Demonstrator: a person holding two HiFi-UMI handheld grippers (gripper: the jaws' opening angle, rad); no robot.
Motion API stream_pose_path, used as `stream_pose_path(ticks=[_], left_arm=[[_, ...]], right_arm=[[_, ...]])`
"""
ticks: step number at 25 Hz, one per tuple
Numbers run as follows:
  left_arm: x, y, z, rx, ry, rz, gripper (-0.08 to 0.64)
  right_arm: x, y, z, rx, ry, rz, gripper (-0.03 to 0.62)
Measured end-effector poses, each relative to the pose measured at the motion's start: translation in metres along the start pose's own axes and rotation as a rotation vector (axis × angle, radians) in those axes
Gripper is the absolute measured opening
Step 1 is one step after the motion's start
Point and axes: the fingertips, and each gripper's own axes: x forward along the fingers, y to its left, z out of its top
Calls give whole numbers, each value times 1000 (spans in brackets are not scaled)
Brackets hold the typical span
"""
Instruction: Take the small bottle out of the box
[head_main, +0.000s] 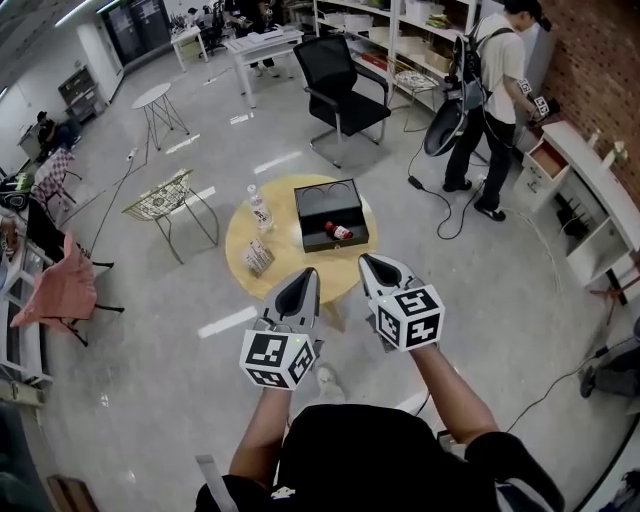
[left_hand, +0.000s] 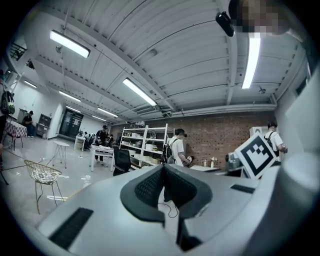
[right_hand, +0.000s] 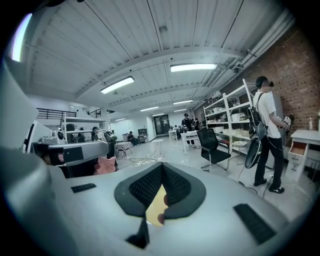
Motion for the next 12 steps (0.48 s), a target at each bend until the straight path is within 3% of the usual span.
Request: stream_pose_path(ticks=[12], left_arm=[[37, 83, 15, -21, -8, -10, 9]], right_arm=[[85, 2, 21, -21, 14, -26, 2]])
